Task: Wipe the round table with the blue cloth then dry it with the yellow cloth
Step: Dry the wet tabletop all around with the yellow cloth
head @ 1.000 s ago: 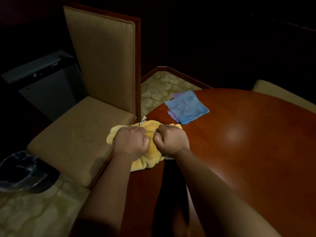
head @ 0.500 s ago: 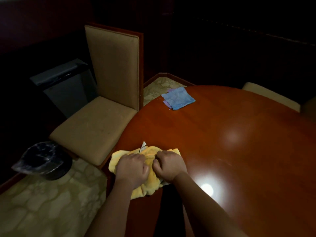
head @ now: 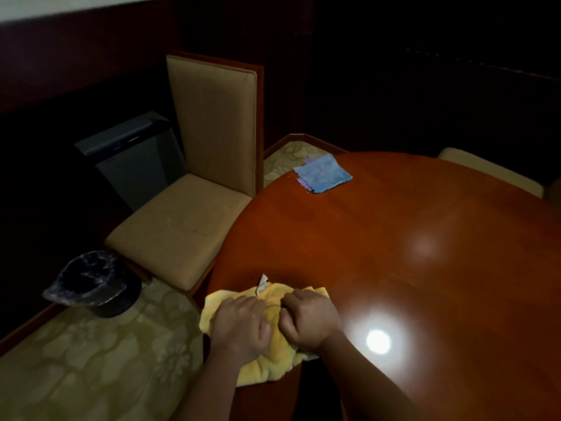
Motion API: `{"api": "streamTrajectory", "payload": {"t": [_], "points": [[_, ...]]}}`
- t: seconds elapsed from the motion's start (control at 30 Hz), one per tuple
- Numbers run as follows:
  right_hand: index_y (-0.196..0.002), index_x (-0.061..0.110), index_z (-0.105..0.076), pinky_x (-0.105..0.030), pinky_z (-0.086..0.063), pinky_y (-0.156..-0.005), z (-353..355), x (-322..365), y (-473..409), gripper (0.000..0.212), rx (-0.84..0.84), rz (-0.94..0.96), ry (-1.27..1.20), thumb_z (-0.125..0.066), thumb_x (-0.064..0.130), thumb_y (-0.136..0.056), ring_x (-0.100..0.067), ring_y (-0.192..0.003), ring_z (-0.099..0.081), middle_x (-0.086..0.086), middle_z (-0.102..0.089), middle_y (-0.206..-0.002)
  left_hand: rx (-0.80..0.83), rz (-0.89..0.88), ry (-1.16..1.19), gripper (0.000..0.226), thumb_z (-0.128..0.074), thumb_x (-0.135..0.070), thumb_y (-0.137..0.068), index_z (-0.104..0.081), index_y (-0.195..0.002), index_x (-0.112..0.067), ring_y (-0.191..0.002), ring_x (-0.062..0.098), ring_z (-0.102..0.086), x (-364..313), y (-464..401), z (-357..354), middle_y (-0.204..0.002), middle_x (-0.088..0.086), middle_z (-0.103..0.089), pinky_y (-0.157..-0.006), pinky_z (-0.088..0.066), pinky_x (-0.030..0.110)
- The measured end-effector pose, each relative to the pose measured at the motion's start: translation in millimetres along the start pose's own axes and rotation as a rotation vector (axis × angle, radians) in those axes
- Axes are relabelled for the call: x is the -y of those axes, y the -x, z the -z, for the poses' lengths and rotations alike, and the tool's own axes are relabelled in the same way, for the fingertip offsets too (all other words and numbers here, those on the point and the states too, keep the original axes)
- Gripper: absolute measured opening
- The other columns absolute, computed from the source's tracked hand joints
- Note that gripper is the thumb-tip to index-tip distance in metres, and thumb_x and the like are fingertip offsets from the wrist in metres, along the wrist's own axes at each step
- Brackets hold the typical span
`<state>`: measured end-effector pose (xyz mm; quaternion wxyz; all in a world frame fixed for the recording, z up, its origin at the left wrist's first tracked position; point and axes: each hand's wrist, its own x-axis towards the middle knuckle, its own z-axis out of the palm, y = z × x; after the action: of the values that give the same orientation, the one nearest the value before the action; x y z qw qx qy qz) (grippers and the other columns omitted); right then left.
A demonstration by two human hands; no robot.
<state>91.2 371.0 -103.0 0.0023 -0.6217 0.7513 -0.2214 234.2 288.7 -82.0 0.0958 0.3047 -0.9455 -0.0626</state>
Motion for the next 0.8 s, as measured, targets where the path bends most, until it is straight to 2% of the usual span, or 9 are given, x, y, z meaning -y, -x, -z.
{"api": "streamTrajectory", "payload": {"t": [0.17,0.37,0.6,0.8], "points": [[-0.063,0.018,-0.057,-0.019,-0.021,-0.048,-9.2,-13.2,-44.1,0.028,-0.079,-0.052,0.018,-0.044,0.038,-0.078,-0.017,-0.048,-0.051,0.003,-0.051,-0.056,-0.063,-0.042,0.003,0.025,-0.038,-0.029,-0.069,-0.058,-0.058,-0.018,-0.047,0.016,-0.053,26.3,-50.6,-8.8,-0.055,-0.004,-0.054,-0.046,-0.043,0.032],[-0.062,0.017,-0.056,-0.020,-0.019,-0.049,-17.3,-39.6,-115.7,0.031,-0.109,-0.126,0.052,-0.042,0.038,-0.080,-0.018,-0.046,-0.049,0.002,-0.051,-0.055,-0.102,-0.137,0.035,0.024,-0.038,-0.028,-0.069,-0.055,-0.056,-0.016,-0.047,0.019,-0.053,61.6,-136.6,-15.8,-0.053,-0.002,-0.054,-0.048,-0.042,0.027],[-0.063,0.016,-0.055,-0.022,-0.019,-0.050,-27.3,-78.9,-191.1,0.032,-0.152,-0.252,0.073,-0.040,0.039,-0.080,-0.022,-0.050,-0.052,0.000,-0.053,-0.058,-0.063,-0.266,0.062,0.026,-0.038,-0.029,-0.069,-0.054,-0.055,-0.013,-0.047,0.023,-0.053,93.7,-239.7,-28.2,-0.053,0.002,-0.054,-0.049,-0.041,0.029],[-0.066,0.015,-0.055,-0.025,-0.016,-0.052,-26.7,-90.9,-210.0,0.035,-0.152,-0.336,0.074,-0.037,0.041,-0.081,-0.023,-0.054,-0.051,-0.001,-0.054,-0.061,-0.029,-0.350,0.066,0.028,-0.037,-0.029,-0.068,-0.054,-0.055,-0.011,-0.046,0.026,-0.053,98.2,-277.2,-30.3,-0.053,0.006,-0.055,-0.048,-0.040,0.027]]}}
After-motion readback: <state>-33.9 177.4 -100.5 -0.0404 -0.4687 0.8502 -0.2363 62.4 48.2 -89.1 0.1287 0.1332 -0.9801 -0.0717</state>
